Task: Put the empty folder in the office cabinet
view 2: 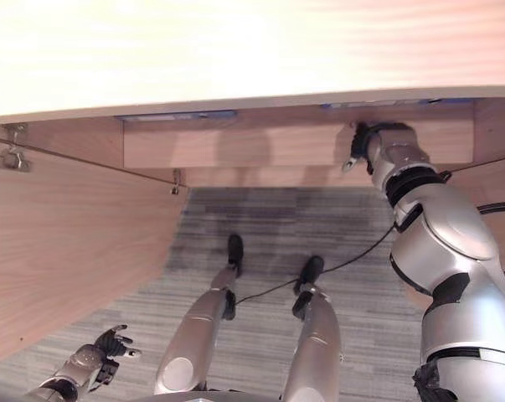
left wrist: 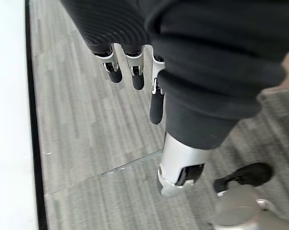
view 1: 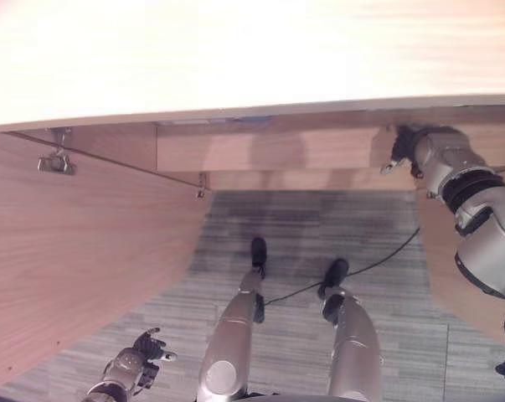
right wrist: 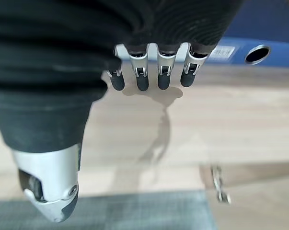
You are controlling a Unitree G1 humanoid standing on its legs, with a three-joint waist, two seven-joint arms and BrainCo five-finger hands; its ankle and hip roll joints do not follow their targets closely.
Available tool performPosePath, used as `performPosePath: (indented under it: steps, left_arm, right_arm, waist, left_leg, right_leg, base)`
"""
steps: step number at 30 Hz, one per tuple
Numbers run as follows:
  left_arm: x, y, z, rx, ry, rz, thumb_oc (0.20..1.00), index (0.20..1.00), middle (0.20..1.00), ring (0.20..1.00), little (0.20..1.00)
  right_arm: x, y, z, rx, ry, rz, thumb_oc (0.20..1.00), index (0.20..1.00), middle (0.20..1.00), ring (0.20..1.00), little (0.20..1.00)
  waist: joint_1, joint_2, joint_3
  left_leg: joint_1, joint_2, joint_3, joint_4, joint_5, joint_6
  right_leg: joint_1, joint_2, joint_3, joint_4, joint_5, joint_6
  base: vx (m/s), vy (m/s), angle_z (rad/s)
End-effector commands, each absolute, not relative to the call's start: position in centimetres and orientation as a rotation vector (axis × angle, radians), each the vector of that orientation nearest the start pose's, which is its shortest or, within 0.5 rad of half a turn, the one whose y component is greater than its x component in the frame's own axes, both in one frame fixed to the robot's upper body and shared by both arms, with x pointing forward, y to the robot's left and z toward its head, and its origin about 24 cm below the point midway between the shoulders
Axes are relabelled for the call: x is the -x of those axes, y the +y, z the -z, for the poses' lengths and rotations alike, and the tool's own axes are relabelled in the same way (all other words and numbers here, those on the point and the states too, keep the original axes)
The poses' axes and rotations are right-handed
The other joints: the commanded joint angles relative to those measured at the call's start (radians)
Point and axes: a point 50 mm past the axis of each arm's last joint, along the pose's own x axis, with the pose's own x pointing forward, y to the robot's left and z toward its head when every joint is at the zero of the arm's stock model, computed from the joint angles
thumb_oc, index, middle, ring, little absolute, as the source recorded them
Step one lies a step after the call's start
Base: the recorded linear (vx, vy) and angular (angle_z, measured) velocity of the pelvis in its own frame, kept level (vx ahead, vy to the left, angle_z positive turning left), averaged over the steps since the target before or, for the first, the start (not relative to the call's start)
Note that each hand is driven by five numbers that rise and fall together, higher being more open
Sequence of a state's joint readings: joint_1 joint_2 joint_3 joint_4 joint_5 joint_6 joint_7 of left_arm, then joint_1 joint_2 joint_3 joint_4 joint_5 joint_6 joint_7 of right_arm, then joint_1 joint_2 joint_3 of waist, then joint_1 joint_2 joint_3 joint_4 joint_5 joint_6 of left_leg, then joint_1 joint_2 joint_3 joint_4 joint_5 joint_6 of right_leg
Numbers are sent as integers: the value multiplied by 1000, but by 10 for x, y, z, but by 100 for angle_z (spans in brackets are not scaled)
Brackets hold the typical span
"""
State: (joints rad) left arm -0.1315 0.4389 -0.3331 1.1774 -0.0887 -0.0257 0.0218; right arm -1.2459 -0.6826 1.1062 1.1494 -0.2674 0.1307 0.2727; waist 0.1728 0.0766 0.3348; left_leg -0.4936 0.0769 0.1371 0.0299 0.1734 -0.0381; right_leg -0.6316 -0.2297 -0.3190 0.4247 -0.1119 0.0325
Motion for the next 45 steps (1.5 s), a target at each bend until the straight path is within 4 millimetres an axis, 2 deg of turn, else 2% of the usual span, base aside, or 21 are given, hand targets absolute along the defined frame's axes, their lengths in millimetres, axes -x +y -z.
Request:
performPosePath:
  steps: [1,8,9,10,14,15,16,18,19,21,22,27,29,30,35,37,38,40,42,44,45]
  left_arm:
    - [-131,314,122,-605,1154,-71,1000,1000,1000,1000,1000]
    - [-127,316,122,-589,1168,-78,1000,1000,1000,1000,1000]
    - [-129,315,122,-591,1164,-58,1000,1000,1000,1000,1000]
    - [-129,315,122,-592,1164,-58,1000,1000,1000,1000,1000]
    - [-125,307,127,-621,1176,11,1000,1000,1000,1000,1000]
    - [-117,306,130,-639,1202,39,1000,1000,1000,1000,1000]
    - [-112,304,132,-635,1212,49,1000,1000,1000,1000,1000]
    - [-106,297,136,-618,1233,66,1000,1000,1000,1000,1000]
    - [-106,297,136,-618,1234,66,1000,1000,1000,1000,1000]
    - [-102,288,142,-615,1255,96,1000,1000,1000,1000,1000]
    - [-102,288,142,-616,1256,96,1000,1000,1000,1000,1000]
    - [-108,276,145,-624,1242,131,1000,1000,1000,1000,1000]
    - [-108,276,145,-624,1242,131,1000,1000,1000,1000,1000]
    - [-104,274,147,-629,1247,137,1000,1000,1000,1000,1000]
    - [-96,274,150,-626,1278,97,1000,1000,1000,1000,1000]
    - [-92,275,151,-620,1294,84,1000,1000,1000,1000,1000]
    - [-81,274,154,-615,1337,69,1000,1000,1000,1000,1000]
    - [-68,272,157,-599,1387,55,1000,1000,1000,1000,1000]
    - [-64,270,159,-587,1397,50,1000,1000,1000,1000,1000]
    - [-62,267,160,-563,1406,30,1000,1000,1000,1000,1000]
    - [-62,265,161,-536,1409,2,1000,1000,1000,1000,1000]
  right_arm:
    - [-405,-250,-156,1731,570,-243,1000,1000,1000,1000,1000]
    - [-393,-258,-121,1654,647,-298,1000,1000,1000,1000,1000]
    - [-390,-258,-111,1622,662,-311,1000,1000,1000,1000,1000]
    - [-390,-258,-111,1621,663,-311,1000,1000,1000,1000,1000]
    - [-380,-255,-82,1543,698,-363,1000,1000,1000,1000,1000]
    - [-373,-247,-63,1509,721,-411,1000,1000,1000,1000,1000]
    - [-367,-247,-51,1486,741,-423,1000,1000,1000,1000,1000]
    - [-351,-243,-21,1423,788,-463,1000,1000,1000,1000,1000]
    - [-351,-243,-21,1423,789,-463,1000,1000,1000,1000,1000]
    - [-324,-240,20,1246,849,-443,1000,1000,1000,1000,1000]
    - [-324,-240,20,1245,850,-443,1000,1000,1000,1000,1000]
    - [-275,-246,68,887,967,-302,1000,1000,1000,1000,1000]
    - [-275,-246,68,887,967,-302,1000,1000,1000,1000,1000]
    - [-250,-254,87,729,1030,-183,1000,1000,1000,1000,1000]
    - [-198,-264,116,477,1132,9,1000,1000,1000,1000,1000]
    - [-188,-263,122,434,1149,35,1000,1000,1000,1000,1000]
    - [-165,-260,134,359,1190,85,1000,1000,1000,1000,1000]
    - [-138,-254,146,284,1237,114,1000,1000,1000,1000,1000]
    - [-128,-254,149,259,1258,142,1000,1000,1000,1000,1000]
    - [-114,-257,152,213,1283,206,1000,1000,1000,1000,1000]
    - [-105,-263,153,177,1297,267,1000,1000,1000,1000,1000]
  waist:
    - [7,-38,24]
    - [9,-78,0]
    - [9,-90,-3]
    - [10,-89,-2]
    - [11,-105,-15]
    - [6,-112,-43]
    - [-2,-125,-55]
    - [-19,-135,-94]
    - [-17,-136,-93]
    - [-47,-152,-160]
    - [-46,-153,-160]
    - [-96,-148,-209]
    - [-96,-148,-209]
    - [-118,-141,-215]
    - [-155,-134,-216]
    - [-162,-134,-216]
    - [-182,-136,-215]
    - [-210,-143,-216]
    - [-218,-144,-211]
    - [-220,-124,-206]
    - [-221,-107,-207]
  left_leg:
    - [40,54,-2,21,-67,-59]
    - [131,94,-15,79,-94,-75]
    - [150,95,-30,142,-137,-70]
    - [151,96,-31,147,-141,-70]
    - [189,63,-73,380,-237,-45]
    - [226,36,-93,447,-276,-29]
    - [237,17,-88,459,-267,-16]
    - [310,6,-79,407,-328,2]
    - [315,6,-77,404,-328,2]
    - [428,-2,-49,246,-402,17]
    - [432,-3,-48,241,-400,17]
    - [539,-48,-27,67,-382,30]
    - [539,-48,-27,67,-382,30]
    - [563,-83,-22,16,-363,48]
    - [593,-147,-16,-50,-326,78]
    - [601,-157,-12,-67,-318,83]
    - [617,-173,4,-96,-301,88]
    - [633,-187,28,-116,-290,95]
    - [636,-188,44,-116,-287,98]
    - [638,-160,63,-116,-291,96]
    - [631,-136,96,-117,-288,98]
  right_leg:
    - [160,42,-58,-270,115,49]
    - [306,94,-67,-320,91,28]
    - [344,105,-64,-327,88,19]
    - [347,106,-64,-328,87,19]
    - [417,119,-51,-351,86,5]
    - [449,136,-43,-371,89,5]
    - [455,133,-53,-382,110,1]
    - [478,154,-51,-403,116,12]
    - [481,154,-49,-404,116,12]
    - [502,167,-49,-446,148,37]
    - [503,167,-48,-447,149,38]
    - [484,139,-44,-438,216,73]
    - [485,139,-44,-438,216,73]
    - [464,114,-40,-432,256,97]
    - [426,66,-17,-426,317,136]
    - [420,58,-12,-427,326,142]
    - [413,43,-12,-430,345,153]
    - [405,27,-18,-424,359,159]
    - [395,14,-27,-403,370,167]
    - [413,-1,-61,-356,299,167]
    - [436,-45,-86,-284,244,146]
  base:
    - [62,-119,-18]
    - [39,-135,-10]
    - [-6,-77,2]
    - [-5,-93,5]
    - [-22,-30,-2]
    - [-34,29,-1]
    - [-25,49,-17]
    - [0,61,-30]
    - [48,61,-7]
    - [8,117,4]
    - [-26,143,2]
    - [-99,201,-3]
    - [-121,177,-5]
    - [-249,362,-15]
    - [-202,291,-12]
    - [-122,181,-43]
    - [-165,209,-26]
    - [-145,175,-19]
    - [-92,54,-39]
    - [-132,59,-49]
    - [-98,38,-78]
